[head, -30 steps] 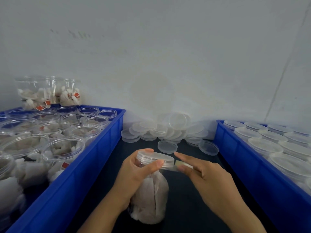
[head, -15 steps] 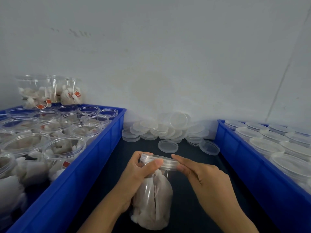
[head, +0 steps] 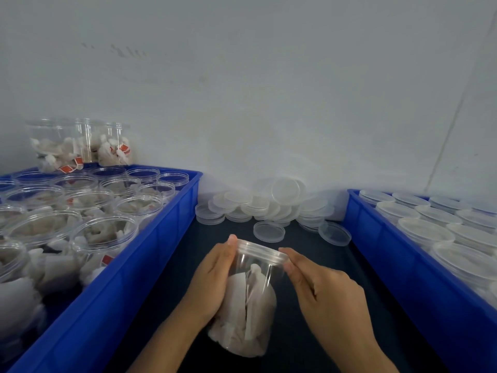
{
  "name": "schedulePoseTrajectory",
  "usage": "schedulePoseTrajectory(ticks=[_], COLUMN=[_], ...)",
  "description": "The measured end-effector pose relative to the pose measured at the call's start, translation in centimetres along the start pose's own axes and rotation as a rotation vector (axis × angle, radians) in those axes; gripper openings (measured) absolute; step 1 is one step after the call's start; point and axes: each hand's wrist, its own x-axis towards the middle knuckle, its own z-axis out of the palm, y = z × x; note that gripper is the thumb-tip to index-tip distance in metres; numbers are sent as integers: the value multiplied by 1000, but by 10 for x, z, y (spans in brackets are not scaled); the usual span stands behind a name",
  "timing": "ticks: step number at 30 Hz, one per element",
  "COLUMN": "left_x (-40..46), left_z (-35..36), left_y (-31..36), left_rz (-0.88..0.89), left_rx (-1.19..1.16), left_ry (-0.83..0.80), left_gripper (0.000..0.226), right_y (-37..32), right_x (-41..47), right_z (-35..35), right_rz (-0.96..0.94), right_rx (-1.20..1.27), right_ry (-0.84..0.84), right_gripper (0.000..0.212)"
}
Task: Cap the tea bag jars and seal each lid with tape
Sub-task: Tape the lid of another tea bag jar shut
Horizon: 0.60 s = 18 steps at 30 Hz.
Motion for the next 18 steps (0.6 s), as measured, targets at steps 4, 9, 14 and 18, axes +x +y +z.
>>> schedulePoseTrajectory(ticks=[4, 9, 14, 18], left_x=[-5, -13, -12, -7], left_z=[5, 21, 30, 21], left_y=[6, 21, 22, 20], left_rz=[163, 133, -123, -175], left_rx=[340, 483, 281, 154], left_ry=[290, 328, 201, 191], left_gripper=[52, 58, 84, 87], right_y=[-3, -10, -21, -20], right_x=[-1, -2, -3, -7], right_z=[6, 5, 5, 5], right_rz=[30, 69, 28, -24], right_rx=[59, 52, -16, 47], right_ry=[50, 41, 15, 63], right_gripper=[67, 55, 42, 46])
